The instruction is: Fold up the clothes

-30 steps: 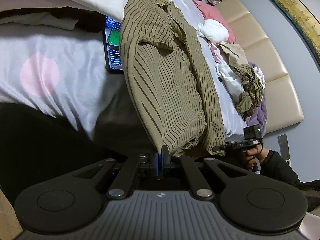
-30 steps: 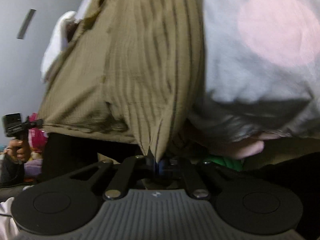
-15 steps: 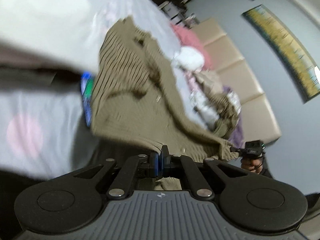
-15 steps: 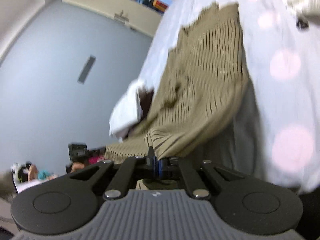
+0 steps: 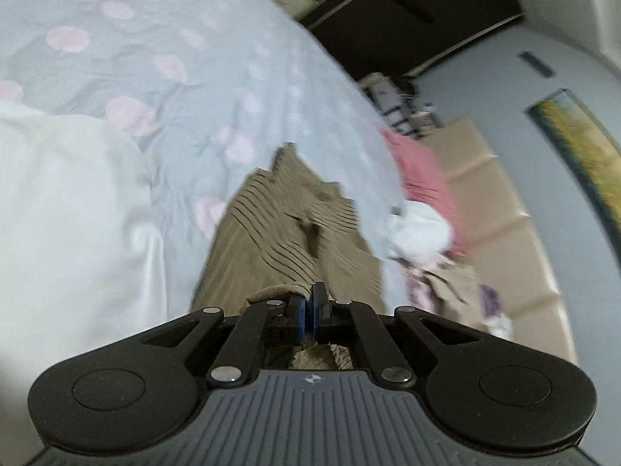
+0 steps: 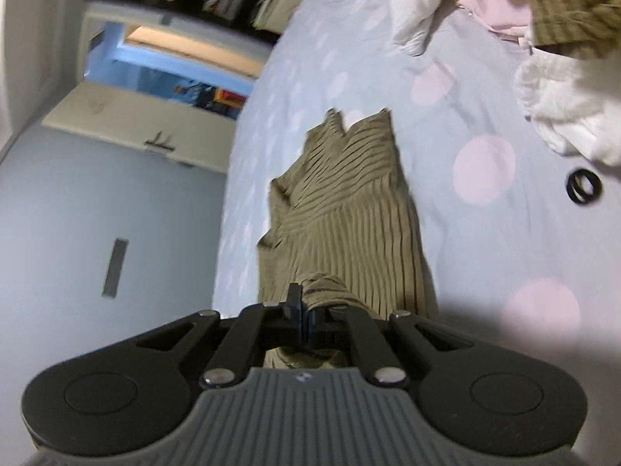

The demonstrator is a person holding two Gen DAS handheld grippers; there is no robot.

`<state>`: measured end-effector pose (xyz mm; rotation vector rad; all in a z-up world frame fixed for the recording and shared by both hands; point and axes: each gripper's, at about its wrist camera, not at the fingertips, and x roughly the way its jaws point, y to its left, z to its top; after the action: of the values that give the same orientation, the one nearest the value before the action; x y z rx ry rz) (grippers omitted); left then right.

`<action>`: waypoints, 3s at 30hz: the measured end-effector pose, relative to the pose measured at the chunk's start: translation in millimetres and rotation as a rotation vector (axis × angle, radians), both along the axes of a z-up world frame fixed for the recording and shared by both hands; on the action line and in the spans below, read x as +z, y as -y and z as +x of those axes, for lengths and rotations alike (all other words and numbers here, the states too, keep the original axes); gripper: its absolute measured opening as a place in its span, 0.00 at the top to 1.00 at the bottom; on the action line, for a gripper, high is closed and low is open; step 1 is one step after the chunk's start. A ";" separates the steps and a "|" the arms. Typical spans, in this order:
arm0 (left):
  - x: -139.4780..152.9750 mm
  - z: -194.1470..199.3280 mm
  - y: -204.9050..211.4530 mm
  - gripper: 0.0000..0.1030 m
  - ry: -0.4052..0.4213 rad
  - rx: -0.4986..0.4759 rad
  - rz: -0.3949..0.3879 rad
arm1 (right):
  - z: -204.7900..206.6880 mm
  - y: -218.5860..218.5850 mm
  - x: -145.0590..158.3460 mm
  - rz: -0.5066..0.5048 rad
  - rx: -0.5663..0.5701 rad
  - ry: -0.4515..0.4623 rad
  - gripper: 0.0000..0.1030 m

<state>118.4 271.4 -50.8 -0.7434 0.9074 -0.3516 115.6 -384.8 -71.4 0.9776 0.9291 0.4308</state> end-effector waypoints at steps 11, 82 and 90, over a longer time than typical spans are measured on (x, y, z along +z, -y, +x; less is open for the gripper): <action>-29.7 54.0 -11.1 0.99 0.007 0.131 -0.047 | 63.4 8.1 7.9 0.021 -0.057 0.036 0.96; -30.0 -171.1 115.5 0.98 0.077 -0.237 0.419 | -129.6 -38.8 -34.4 -0.621 0.211 0.122 0.97; -80.2 -218.6 154.0 0.78 -0.081 -0.435 0.575 | -183.5 -32.2 -43.0 -0.772 0.269 -0.004 0.90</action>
<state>-100.2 117.4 -131.0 -0.0256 1.1779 -0.4160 -67.9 -352.6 -114.4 0.1508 1.1120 0.2537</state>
